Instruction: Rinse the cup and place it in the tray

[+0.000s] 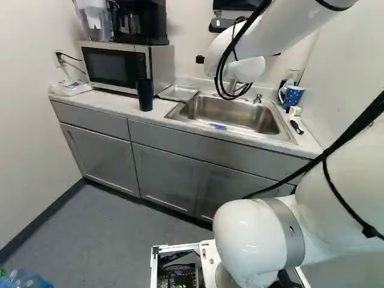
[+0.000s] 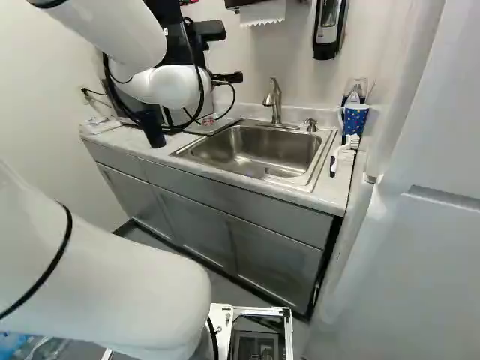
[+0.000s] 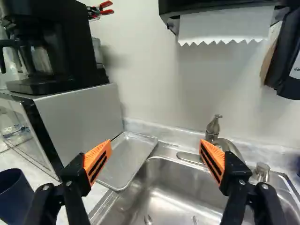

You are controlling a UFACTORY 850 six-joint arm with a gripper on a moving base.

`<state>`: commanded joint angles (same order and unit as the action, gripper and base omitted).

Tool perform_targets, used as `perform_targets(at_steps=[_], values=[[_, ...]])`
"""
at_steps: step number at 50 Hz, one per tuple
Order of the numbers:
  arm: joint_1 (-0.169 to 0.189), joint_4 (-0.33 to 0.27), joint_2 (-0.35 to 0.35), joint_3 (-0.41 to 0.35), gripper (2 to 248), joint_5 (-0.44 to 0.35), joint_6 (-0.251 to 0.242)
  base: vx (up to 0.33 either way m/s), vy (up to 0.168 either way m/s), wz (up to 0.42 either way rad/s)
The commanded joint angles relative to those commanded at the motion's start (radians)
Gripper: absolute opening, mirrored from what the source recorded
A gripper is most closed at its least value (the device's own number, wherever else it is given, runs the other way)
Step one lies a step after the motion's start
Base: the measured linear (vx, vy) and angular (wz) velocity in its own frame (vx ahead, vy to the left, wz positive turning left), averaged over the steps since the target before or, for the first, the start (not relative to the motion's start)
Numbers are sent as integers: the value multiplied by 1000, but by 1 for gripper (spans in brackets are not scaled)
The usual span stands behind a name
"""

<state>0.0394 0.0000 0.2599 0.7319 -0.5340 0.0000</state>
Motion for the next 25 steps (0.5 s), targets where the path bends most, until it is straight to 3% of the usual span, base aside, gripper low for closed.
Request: perform_targets(at_steps=[25], values=[[59, 0, -106, 95, 247, 0, 0, 0, 0, 0]])
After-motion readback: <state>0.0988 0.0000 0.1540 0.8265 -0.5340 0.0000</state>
